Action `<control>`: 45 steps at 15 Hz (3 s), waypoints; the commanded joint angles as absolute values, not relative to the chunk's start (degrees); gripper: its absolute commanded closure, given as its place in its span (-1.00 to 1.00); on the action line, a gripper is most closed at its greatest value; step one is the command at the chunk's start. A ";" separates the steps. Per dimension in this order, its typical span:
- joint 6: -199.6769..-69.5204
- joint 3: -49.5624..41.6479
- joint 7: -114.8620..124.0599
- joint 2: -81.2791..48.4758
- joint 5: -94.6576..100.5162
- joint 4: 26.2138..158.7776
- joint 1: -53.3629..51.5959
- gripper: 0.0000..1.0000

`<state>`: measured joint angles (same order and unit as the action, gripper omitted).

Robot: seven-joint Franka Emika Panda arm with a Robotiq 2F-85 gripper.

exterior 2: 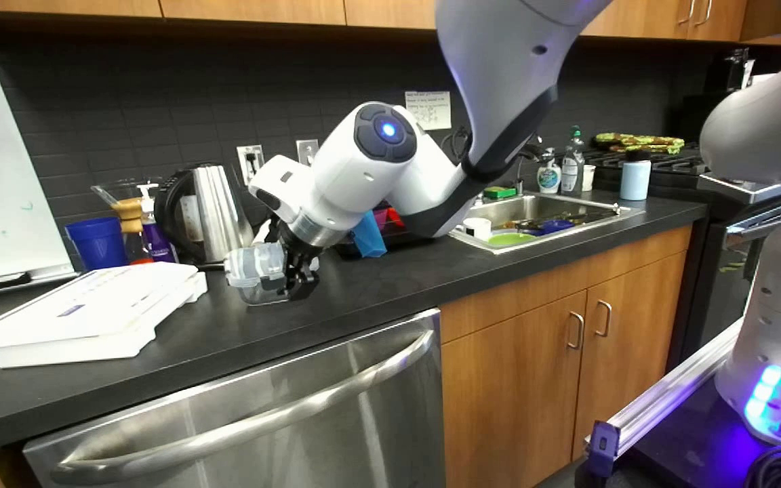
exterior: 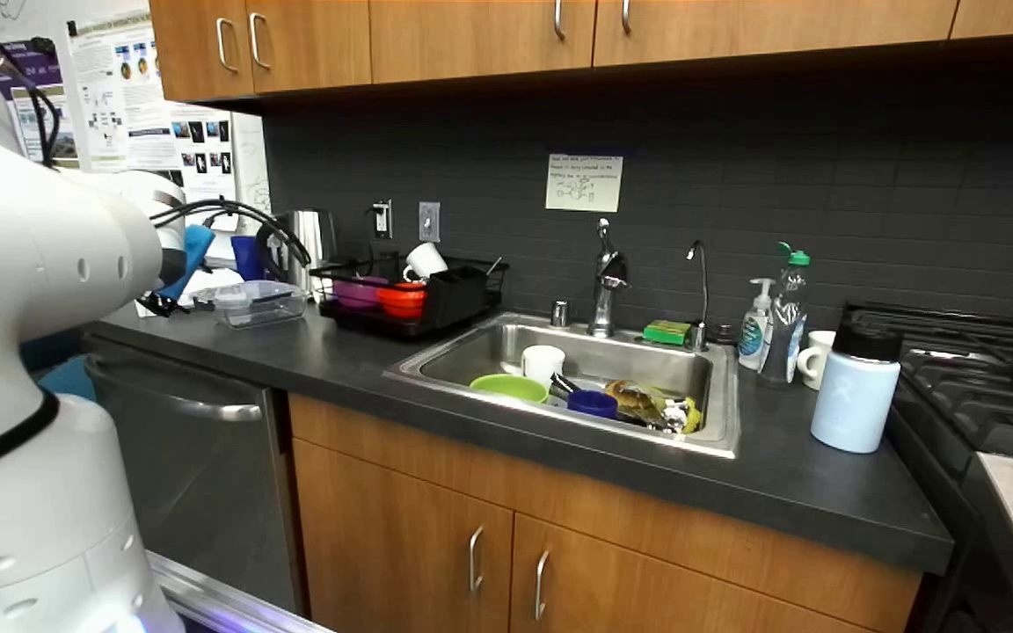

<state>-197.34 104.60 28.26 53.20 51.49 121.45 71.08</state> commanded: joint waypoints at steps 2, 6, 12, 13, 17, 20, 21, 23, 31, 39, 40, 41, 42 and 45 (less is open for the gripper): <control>-197.71 105.07 16.44 57.36 36.56 120.14 74.17 -1.00; -198.80 105.86 5.09 58.47 23.35 121.79 74.97 -1.00; -198.72 105.97 -1.34 58.09 17.18 123.87 75.07 -1.00; -198.74 105.88 -1.83 57.87 16.77 124.47 75.07 -1.00; -198.64 106.17 -2.66 56.42 16.51 126.90 75.02 -0.87; -198.49 106.22 -2.71 55.97 16.56 128.40 74.63 -1.00; -198.43 106.22 -2.75 55.86 16.59 128.77 74.54 -1.00; -198.36 106.21 -2.88 55.69 16.69 129.22 74.42 -1.00; -198.07 106.81 -4.40 54.88 17.50 128.92 73.79 -1.00; -198.11 107.82 -5.53 53.90 17.79 129.02 74.11 -1.00; -198.13 107.94 -5.52 53.90 17.73 128.96 74.32 -1.00; -198.15 108.15 -5.45 54.15 17.61 128.62 74.62 -1.00; -198.15 108.37 -5.40 54.41 17.54 128.32 74.89 -1.00; -198.15 109.22 -5.28 54.66 17.47 127.86 75.76 -1.00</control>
